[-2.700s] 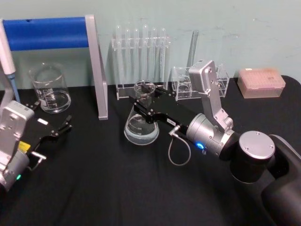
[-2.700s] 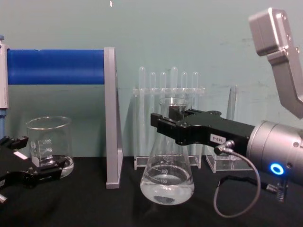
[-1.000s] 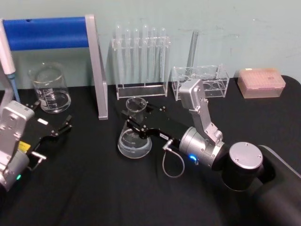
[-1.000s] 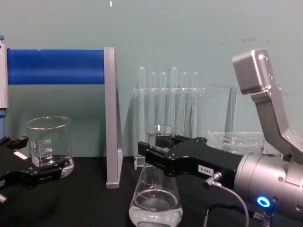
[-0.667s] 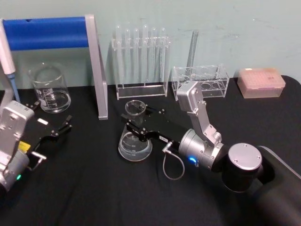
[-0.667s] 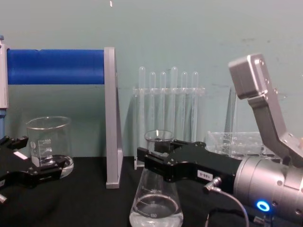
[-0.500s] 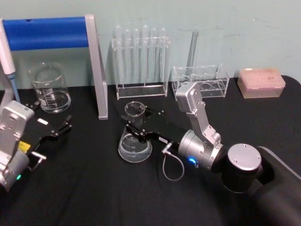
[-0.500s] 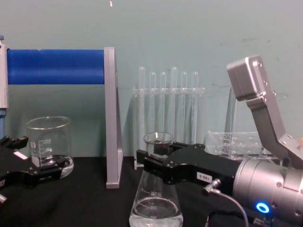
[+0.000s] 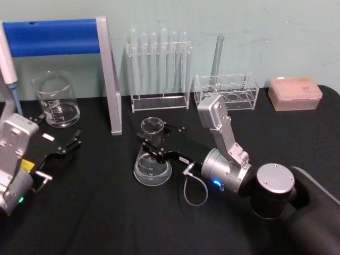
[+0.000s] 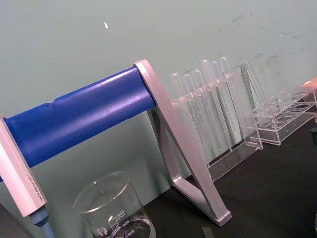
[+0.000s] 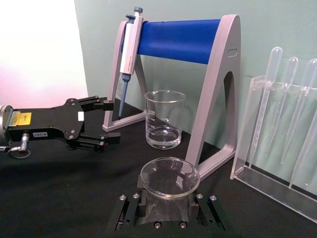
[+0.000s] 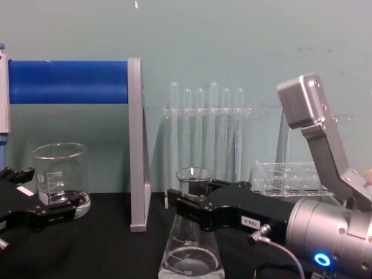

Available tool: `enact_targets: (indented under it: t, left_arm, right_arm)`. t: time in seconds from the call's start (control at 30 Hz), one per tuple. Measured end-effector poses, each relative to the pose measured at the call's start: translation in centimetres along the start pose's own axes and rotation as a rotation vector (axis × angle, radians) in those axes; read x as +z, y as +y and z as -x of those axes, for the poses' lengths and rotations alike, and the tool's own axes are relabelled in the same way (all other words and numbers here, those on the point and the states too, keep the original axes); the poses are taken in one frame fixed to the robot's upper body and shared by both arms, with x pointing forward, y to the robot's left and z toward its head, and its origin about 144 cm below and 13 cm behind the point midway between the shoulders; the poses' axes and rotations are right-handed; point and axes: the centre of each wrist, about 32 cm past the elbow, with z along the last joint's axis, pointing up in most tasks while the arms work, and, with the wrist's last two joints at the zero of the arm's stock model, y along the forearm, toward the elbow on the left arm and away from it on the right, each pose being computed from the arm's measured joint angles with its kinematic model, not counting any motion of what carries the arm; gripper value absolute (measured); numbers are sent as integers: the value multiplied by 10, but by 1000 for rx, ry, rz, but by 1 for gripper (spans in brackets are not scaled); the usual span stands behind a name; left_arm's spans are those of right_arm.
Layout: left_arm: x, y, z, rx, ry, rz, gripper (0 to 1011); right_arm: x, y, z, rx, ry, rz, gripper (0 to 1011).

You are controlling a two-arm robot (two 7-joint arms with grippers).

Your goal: Grasp the erlenmeyer flask with one hand, shake it three times, then place it back.

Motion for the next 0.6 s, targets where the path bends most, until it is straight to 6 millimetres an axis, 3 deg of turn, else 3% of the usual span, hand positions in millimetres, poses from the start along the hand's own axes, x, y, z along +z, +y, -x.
enact_targets:
  t: [0.6]
  left_arm:
    - [0,0,0,0,0,0,1001]
  right_arm:
    - [0,0,0,0,-1,3,450]
